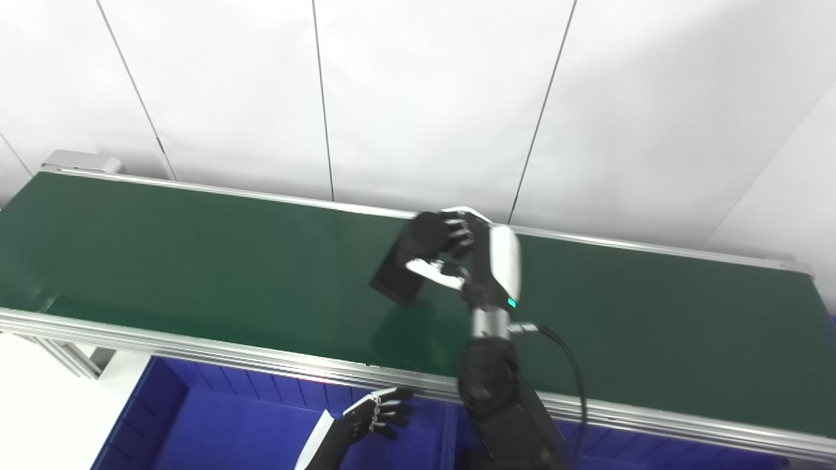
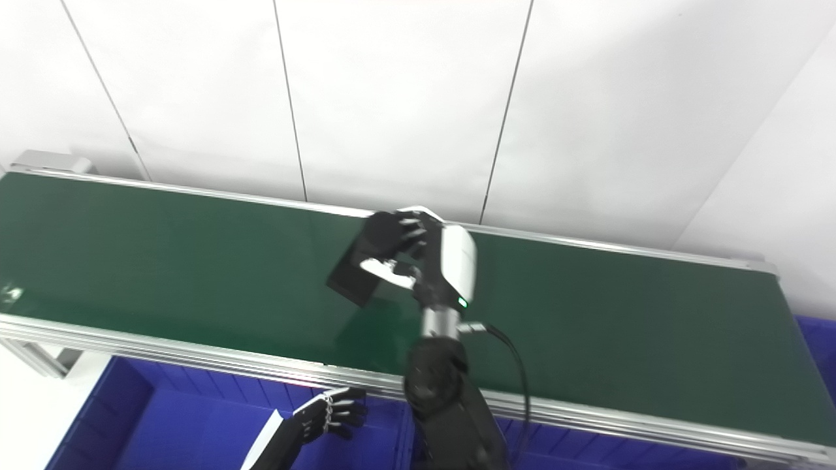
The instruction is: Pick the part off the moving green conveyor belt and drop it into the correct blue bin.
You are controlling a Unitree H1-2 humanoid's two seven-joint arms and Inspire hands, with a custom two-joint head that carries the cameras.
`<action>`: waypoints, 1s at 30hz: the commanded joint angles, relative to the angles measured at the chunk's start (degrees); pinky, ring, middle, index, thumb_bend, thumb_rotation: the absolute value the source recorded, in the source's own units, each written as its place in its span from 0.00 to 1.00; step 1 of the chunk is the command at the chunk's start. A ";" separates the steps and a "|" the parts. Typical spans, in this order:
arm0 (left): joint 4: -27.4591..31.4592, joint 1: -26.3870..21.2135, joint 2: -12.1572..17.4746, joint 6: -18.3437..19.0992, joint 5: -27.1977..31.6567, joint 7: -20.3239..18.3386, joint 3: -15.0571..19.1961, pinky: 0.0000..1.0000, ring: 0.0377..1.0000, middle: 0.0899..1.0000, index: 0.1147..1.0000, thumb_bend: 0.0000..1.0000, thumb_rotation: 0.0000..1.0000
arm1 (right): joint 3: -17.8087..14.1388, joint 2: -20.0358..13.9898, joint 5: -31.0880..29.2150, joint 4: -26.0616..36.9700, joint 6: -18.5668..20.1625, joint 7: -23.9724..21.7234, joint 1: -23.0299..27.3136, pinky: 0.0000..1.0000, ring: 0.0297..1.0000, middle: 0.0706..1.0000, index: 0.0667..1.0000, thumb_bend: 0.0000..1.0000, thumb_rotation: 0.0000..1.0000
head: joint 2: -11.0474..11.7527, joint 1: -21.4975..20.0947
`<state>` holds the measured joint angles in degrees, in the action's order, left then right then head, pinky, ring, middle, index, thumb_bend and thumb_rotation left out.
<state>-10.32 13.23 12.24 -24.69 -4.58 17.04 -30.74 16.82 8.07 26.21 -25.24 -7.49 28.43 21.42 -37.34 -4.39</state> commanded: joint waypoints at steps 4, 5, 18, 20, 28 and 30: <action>3.95 1.49 -0.05 -2.23 0.44 -2.66 1.75 0.65 0.71 0.74 0.80 0.80 0.23 | -1.30 -1.65 1.11 16.18 2.55 -4.14 -6.44 0.31 0.36 0.43 0.48 0.52 0.00 | -2.63 -1.85; 4.35 1.77 0.00 -2.23 0.60 -3.17 2.15 0.66 0.71 0.74 0.80 0.79 0.23 | -1.54 -1.74 1.19 17.69 2.94 -4.66 -7.35 0.31 0.36 0.44 0.47 0.52 0.00 | -2.97 -2.09; 8.23 4.37 0.13 -2.23 4.22 -12.13 10.67 0.68 0.72 0.75 0.79 0.80 0.27 | -4.51 -6.66 0.56 36.77 3.44 -12.37 -25.98 0.31 0.34 0.40 0.51 0.51 0.00 | -9.41 -5.76; 8.67 4.56 -0.21 -2.22 4.37 -13.27 11.80 0.68 0.72 0.76 0.79 0.81 0.27 | -5.09 -6.85 0.60 38.34 3.73 -13.20 -28.08 0.30 0.34 0.40 0.51 0.51 0.00 | -10.14 -5.91; 9.42 4.32 -1.99 -2.23 4.19 -16.52 15.46 0.69 0.73 0.75 0.78 0.83 0.26 | -7.35 -8.39 -0.19 40.85 5.21 -16.71 -36.10 0.32 0.35 0.40 0.51 0.51 0.00 | -11.39 -6.70; 9.43 4.22 -2.28 -2.22 4.12 -17.28 16.06 0.69 0.73 0.76 0.78 0.82 0.25 | -7.63 -8.57 0.47 40.71 5.46 -17.14 -36.64 0.32 0.35 0.40 0.51 0.51 0.00 | -11.39 -6.70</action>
<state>-2.77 17.83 10.03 -24.70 -0.56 0.86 -15.16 9.47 -0.62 25.99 13.85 -2.50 11.74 -16.08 -48.69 -11.16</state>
